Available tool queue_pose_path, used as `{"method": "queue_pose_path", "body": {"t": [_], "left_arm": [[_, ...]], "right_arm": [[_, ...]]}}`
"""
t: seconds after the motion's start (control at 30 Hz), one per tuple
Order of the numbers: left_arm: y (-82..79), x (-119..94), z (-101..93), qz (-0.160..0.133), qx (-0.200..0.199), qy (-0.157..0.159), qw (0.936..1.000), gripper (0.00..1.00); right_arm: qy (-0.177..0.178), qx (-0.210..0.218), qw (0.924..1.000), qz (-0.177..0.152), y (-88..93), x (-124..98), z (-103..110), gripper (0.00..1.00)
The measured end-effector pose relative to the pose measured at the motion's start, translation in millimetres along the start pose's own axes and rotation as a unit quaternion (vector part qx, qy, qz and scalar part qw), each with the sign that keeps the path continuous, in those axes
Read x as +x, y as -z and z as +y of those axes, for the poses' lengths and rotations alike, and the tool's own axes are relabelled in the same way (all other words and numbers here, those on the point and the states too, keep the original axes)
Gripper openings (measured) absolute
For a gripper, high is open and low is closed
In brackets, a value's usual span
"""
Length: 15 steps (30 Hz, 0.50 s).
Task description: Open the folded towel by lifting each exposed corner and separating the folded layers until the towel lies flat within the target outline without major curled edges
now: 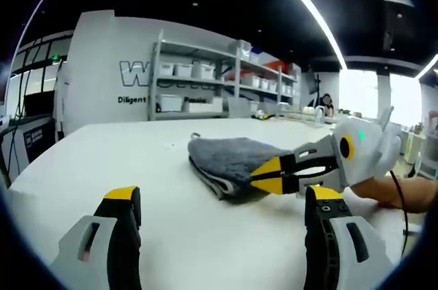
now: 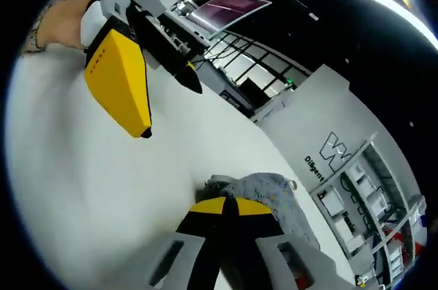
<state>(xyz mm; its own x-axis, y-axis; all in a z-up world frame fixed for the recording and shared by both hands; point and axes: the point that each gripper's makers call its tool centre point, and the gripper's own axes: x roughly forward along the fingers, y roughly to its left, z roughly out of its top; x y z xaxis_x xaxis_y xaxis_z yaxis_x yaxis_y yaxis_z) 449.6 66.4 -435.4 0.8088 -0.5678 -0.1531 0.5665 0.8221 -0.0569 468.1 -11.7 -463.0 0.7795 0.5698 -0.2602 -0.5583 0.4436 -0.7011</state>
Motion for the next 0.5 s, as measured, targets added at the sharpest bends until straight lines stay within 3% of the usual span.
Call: {"method": "queue_pose_path", "body": {"t": [0.5], "left_arm": [[4.7,3.6,-5.7,0.014,0.02,0.008,0.9997,0.97]], "right_arm": [[-0.003,0.065,0.9978,-0.009,1.2,-4.6,-6.8,0.0]]}}
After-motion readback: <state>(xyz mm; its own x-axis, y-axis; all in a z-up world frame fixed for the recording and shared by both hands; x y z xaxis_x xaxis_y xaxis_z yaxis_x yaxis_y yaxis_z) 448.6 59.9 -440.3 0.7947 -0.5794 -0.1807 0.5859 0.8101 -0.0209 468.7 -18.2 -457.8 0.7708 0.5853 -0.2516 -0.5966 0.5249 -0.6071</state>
